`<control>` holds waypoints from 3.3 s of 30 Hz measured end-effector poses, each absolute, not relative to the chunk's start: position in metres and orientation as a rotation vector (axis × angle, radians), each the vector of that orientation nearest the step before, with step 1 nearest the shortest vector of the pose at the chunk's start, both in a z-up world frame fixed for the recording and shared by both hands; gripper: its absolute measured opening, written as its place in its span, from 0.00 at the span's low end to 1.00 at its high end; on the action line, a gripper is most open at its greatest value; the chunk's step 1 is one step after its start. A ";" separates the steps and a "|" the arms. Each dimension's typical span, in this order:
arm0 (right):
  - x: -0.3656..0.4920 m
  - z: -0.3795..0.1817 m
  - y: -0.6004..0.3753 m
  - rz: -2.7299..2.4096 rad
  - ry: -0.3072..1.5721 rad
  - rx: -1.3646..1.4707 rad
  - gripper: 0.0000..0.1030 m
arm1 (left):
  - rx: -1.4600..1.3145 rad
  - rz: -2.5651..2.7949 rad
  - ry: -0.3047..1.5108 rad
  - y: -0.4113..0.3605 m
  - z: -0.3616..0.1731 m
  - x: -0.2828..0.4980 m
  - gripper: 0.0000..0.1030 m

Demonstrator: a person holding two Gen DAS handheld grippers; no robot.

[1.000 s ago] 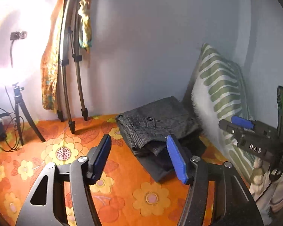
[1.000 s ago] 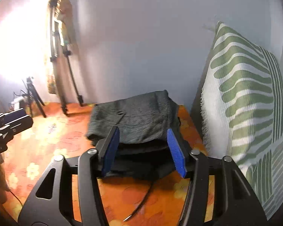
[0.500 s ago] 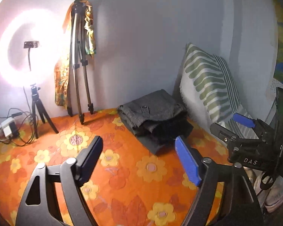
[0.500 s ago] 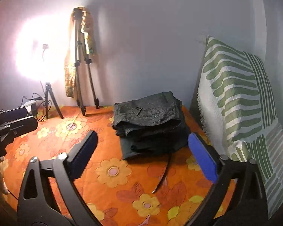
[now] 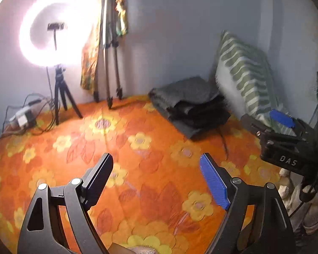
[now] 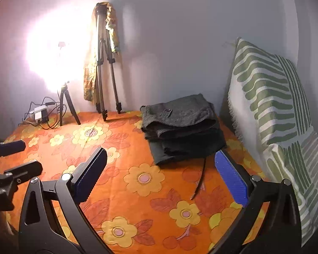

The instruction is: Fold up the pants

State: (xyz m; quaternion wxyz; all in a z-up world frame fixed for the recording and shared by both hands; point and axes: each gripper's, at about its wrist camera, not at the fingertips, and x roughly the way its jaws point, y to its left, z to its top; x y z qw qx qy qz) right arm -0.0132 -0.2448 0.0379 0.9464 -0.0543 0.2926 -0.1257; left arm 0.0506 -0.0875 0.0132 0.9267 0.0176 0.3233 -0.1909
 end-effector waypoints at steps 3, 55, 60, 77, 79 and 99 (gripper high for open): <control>-0.012 0.025 -0.241 -0.253 0.609 -0.111 1.00 | 0.062 -0.360 0.689 -0.084 0.005 0.051 0.82; 0.005 -0.013 -0.229 -0.198 0.674 -0.105 1.00 | 0.078 -0.338 0.761 -0.067 -0.020 0.047 0.82; 0.004 -0.012 -0.229 -0.197 0.673 -0.108 1.00 | 0.079 -0.337 0.757 -0.067 -0.019 0.047 0.82; 0.002 -0.013 -0.228 -0.200 0.674 -0.109 1.00 | 0.080 -0.335 0.754 -0.068 -0.018 0.046 0.82; 0.003 -0.014 -0.229 -0.199 0.675 -0.109 1.00 | 0.081 -0.334 0.753 -0.068 -0.018 0.046 0.82; 0.003 -0.015 -0.229 -0.198 0.675 -0.111 1.00 | 0.116 -0.322 0.725 -0.068 -0.017 0.042 0.82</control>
